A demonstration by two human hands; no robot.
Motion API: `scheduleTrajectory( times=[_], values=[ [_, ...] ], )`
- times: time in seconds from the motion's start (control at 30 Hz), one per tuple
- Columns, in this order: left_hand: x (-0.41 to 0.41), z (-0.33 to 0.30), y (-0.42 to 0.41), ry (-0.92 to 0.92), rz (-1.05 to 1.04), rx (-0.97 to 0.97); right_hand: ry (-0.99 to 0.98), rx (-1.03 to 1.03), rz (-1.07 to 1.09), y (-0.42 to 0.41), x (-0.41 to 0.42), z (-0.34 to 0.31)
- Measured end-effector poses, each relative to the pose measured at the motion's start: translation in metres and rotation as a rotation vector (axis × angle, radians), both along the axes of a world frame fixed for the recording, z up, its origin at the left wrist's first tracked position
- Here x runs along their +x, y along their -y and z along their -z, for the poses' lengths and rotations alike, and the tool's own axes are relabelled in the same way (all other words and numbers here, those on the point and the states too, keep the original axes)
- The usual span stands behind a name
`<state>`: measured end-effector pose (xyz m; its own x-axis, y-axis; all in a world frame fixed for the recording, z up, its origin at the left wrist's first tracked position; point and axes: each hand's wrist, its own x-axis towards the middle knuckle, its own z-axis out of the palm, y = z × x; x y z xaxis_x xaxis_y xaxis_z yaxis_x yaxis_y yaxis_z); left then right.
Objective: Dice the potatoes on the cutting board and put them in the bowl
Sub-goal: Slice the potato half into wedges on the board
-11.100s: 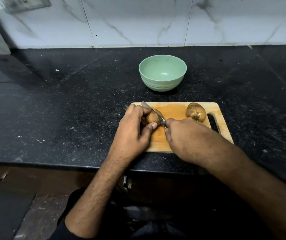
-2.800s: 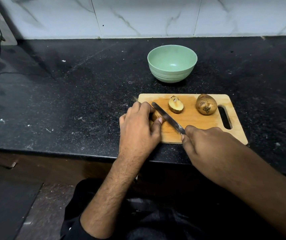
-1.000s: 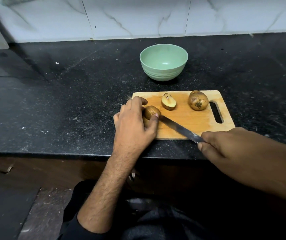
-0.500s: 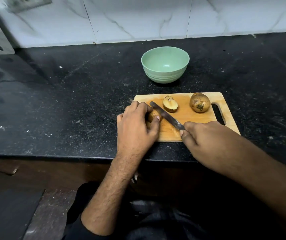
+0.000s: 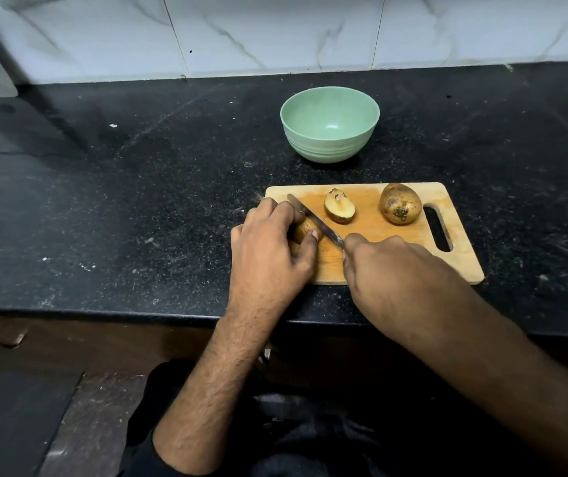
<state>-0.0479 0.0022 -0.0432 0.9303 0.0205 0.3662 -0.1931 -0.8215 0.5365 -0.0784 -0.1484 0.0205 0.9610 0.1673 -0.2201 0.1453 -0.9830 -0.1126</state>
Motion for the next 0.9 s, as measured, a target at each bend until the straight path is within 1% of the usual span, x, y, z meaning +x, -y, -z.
scheduleTrajectory(
  times=[0.13,0.27,0.43,0.6,0.73,0.8,0.9],
  values=[
    [0.000,0.001,0.000,0.014,0.006,-0.016,-0.018,0.033,-0.002,-0.010,0.016,0.005],
    [0.000,0.003,-0.001,0.017,0.007,-0.050,-0.054,0.025,-0.015,-0.010,0.024,0.005],
    [-0.001,0.002,0.001,0.007,-0.009,-0.069,-0.124,0.023,-0.051,0.016,-0.001,0.004],
    [-0.001,0.001,0.001,-0.002,-0.011,-0.083,-0.075,0.040,-0.055,0.040,-0.029,0.004],
    [-0.002,0.002,0.001,-0.016,-0.010,-0.091,-0.099,0.084,-0.027,0.049,-0.036,0.000],
    [-0.003,0.002,0.001,-0.016,-0.013,-0.081,-0.115,0.106,-0.025,0.052,-0.038,-0.003],
    [-0.004,0.001,0.002,-0.012,-0.013,-0.032,-0.130,0.076,-0.022,0.056,-0.040,-0.011]
  ],
)
